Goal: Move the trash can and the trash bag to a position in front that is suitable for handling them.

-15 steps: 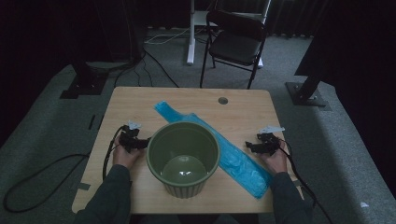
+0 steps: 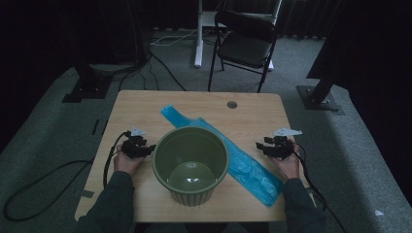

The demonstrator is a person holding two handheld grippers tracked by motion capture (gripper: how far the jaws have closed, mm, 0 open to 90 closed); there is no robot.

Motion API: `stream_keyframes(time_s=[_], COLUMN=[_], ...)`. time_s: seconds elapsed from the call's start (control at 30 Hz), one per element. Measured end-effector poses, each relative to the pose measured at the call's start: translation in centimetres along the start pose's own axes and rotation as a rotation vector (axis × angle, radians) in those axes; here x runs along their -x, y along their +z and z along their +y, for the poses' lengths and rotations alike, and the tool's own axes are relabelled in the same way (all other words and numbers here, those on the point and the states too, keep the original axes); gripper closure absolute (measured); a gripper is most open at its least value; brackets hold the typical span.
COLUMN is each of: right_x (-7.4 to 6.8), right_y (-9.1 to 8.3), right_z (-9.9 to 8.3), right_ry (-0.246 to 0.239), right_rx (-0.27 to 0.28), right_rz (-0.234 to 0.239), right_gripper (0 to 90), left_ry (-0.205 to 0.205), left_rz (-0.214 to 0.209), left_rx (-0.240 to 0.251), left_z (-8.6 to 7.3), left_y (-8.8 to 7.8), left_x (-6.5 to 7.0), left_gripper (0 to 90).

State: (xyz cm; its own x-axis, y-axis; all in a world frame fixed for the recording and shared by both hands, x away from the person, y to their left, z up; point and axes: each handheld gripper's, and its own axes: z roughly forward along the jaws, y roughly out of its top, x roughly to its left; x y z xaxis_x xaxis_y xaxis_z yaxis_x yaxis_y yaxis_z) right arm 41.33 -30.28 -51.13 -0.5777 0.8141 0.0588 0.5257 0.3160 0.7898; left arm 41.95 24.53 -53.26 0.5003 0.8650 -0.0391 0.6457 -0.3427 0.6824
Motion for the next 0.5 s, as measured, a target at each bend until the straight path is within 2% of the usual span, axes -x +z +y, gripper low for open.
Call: stream_keyframes(time_s=[0.03, 0.07, 0.13, 0.2, 0.27, 0.33, 0.4, 0.43, 0.5], right_x=[0.0, -0.7, -1.0, -1.6, -2.3, -3.1, -4.3, -4.6, -4.9], right_y=[0.0, -0.4, -0.6, -0.9, -1.1, -1.3, -1.6, -1.8, -1.9], right_z=[0.0, 0.5, 0.8, 1.4, 1.9, 2.3, 2.5, 2.5, 2.6], right_ry=[0.000, -0.021, -0.032, -0.049, -0.067, -0.097, -0.144, -0.149, -0.160], right_rx=[0.000, 0.008, 0.012, 0.020, 0.019, 0.009, -0.002, -0.006, -0.011], right_rz=[0.000, 0.030, 0.045, 0.071, 0.090, 0.110, 0.131, 0.139, 0.150], right_gripper=[46.1, 45.9, 45.1, 44.7, 43.7, 42.6, 40.7, 40.3, 40.1], left_ry=[0.008, 0.011, 0.024, 0.066, 0.093, 0.113, 0.143, 0.168, 0.174], left_rz=[-0.013, -0.031, -0.071, -0.087, -0.124, -0.158, -0.185, -0.207, -0.218], left_rx=[0.001, 0.007, 0.027, 0.052, 0.078, 0.093, 0.100, 0.107, 0.106], left_z=[0.0, 0.1, 0.3, 0.7, 0.9, 1.1, 1.2, 1.2, 1.2], left_y=[-0.2, -0.4, -1.1, -2.0, -2.8, -3.7, -4.5, -5.1, -5.5], left_x=[0.2, 0.3, 0.8, 1.7, 2.5, 3.2, 3.9, 4.5, 4.7], left_gripper=[46.5, 46.7, 46.7, 47.2, 47.0, 47.0, 47.1, 47.1, 47.0])
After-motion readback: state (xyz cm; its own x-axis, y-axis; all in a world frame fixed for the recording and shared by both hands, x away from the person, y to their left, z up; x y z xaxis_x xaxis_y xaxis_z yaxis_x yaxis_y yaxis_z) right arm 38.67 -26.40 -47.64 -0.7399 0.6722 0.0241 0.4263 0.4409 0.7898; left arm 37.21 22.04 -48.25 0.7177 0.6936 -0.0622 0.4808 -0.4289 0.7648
